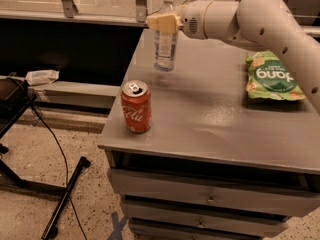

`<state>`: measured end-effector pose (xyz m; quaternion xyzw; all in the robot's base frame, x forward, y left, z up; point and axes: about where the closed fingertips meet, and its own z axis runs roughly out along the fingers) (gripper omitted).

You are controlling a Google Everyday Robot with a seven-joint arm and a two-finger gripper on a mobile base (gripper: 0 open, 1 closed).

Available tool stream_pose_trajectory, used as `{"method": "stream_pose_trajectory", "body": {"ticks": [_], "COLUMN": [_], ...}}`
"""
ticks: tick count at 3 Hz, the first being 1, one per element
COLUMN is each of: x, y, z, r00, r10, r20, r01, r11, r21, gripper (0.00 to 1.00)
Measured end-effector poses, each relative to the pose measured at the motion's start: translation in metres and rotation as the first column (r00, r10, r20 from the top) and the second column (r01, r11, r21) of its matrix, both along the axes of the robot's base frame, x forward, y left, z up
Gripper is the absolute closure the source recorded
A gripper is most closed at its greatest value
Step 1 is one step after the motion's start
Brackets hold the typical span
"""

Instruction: Move blue plastic bottle near coke can

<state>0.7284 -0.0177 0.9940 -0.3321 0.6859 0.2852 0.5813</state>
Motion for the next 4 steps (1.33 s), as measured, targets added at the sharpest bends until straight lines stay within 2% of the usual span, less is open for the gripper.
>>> {"method": "stream_pose_trajectory", "body": {"ticks": [1,2,3,4], "x": [0.000,-0.017,-0.068,-0.104], "y": [0.002,0.004,0.004,0.002], "z": [-0.002,0.002,0.010,0.003], "r00": [1.0000,0.9977,0.9834,0.9752], "r10": [0.003,0.039,0.104,0.145], "r20": [0.002,0.055,0.149,0.168], "r01": [-0.003,-0.038,-0.097,-0.131], "r11": [1.000,0.999,0.994,0.987], "r21": [-0.005,-0.017,-0.056,-0.091], "gripper": [1.00,1.00,1.00,1.00]}}
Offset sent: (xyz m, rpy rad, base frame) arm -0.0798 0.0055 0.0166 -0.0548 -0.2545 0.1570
